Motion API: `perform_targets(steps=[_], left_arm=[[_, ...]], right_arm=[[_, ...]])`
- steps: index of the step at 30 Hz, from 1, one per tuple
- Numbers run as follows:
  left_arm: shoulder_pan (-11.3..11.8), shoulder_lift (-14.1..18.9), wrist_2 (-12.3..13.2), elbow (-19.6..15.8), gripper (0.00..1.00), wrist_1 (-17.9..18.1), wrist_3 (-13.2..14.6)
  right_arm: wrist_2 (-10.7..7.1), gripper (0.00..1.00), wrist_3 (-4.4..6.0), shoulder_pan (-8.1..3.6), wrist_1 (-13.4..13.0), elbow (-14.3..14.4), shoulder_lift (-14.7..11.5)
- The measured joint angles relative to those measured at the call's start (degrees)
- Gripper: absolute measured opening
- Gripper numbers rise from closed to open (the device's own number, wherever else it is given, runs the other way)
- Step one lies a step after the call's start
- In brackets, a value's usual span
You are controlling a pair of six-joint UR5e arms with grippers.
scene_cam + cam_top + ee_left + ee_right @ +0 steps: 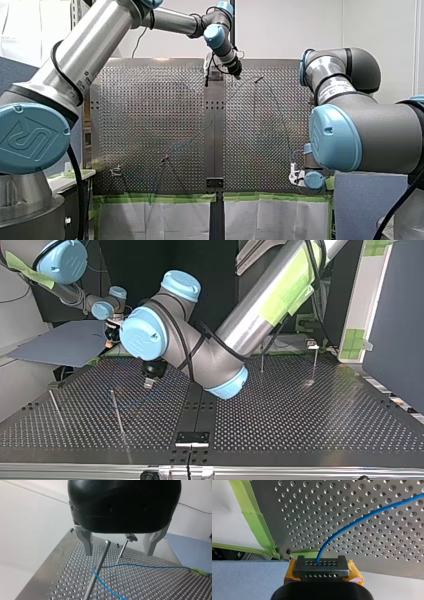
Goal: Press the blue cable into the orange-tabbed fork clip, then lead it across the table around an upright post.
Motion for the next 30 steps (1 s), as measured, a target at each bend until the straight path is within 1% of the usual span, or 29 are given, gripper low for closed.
perform_targets(steps=[4,6,11,15,21,30], left_arm=[[0.0,0.0,1.9,0.1,1.0,2.0,2.4],[0.0,0.0,2.6,0.1,1.0,3.0,3.1],[0.1,0.0,3.1,0.1,1.0,5.0,3.1],[0.1,0.0,2.9,0.2,1.0,5.4,2.7],[0.2,-0.1,2.1,0.2,1.0,5.4,2.4],[0.3,0.0,0.0,0.2,1.0,5.3,2.4]], right_arm=[[0.0,0.02,0.01,0.02,0.0,0.0,0.0],[0.0,0.02,0.01,0.03,0.1,0.0,0.0],[-0.01,0.02,0.01,0.07,0.1,0.0,0.0],[-0.01,0.02,0.01,0.12,0.0,0.0,0.0],[-0.01,0.02,0.02,0.13,0.0,0.0,0.0],[-0.05,0.02,0.17,0.14,-0.1,0.0,0.0]])
